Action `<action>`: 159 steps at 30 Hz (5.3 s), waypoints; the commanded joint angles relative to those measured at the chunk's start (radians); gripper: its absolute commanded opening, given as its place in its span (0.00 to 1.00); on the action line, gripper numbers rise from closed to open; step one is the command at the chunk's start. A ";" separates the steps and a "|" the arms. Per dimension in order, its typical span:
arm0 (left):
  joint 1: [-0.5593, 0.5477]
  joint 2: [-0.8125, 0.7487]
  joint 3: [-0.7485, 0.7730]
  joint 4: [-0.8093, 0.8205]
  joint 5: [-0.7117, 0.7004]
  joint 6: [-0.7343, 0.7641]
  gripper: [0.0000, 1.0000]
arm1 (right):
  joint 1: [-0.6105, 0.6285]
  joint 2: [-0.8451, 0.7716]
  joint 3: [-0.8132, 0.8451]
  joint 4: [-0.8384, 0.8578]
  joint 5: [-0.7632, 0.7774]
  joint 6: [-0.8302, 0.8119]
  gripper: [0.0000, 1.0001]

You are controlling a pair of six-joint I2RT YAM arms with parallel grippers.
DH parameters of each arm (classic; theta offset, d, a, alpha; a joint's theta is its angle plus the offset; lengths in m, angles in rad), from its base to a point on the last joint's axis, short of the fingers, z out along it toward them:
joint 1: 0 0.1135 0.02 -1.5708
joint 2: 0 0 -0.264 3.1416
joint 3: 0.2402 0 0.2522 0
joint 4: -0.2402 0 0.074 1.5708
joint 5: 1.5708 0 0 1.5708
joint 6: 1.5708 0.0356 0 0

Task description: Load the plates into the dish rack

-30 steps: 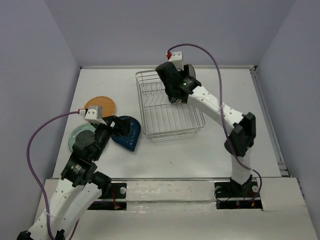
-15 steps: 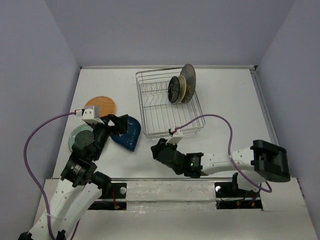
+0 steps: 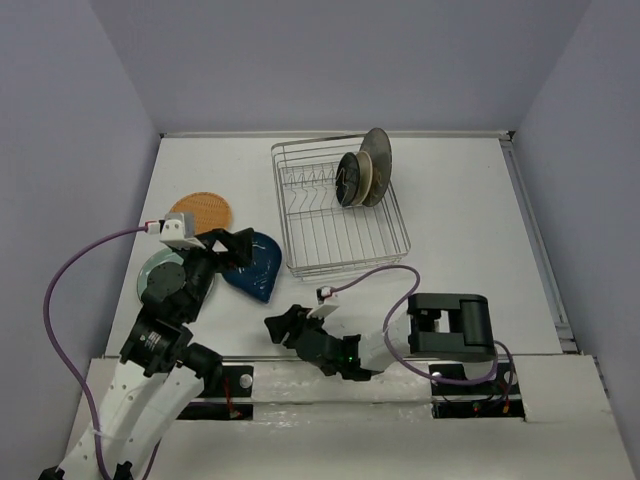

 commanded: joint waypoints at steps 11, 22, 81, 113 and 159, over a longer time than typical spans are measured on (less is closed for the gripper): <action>0.007 -0.021 0.029 0.064 0.022 -0.002 0.99 | -0.096 0.192 0.220 0.149 0.001 -0.024 0.58; 0.007 -0.012 0.029 0.064 0.030 -0.002 0.99 | -0.107 0.194 0.205 -0.003 0.000 0.089 0.49; 0.013 0.008 0.026 0.070 0.068 -0.002 0.99 | -0.008 -0.095 0.048 -0.758 -0.117 0.381 0.50; 0.017 -0.029 0.036 0.054 -0.009 0.006 0.99 | -0.071 -0.275 0.395 -1.165 0.002 -0.256 0.07; -0.023 -0.090 0.027 0.069 0.008 -0.011 0.99 | -0.665 0.249 1.119 0.055 0.297 -2.242 0.07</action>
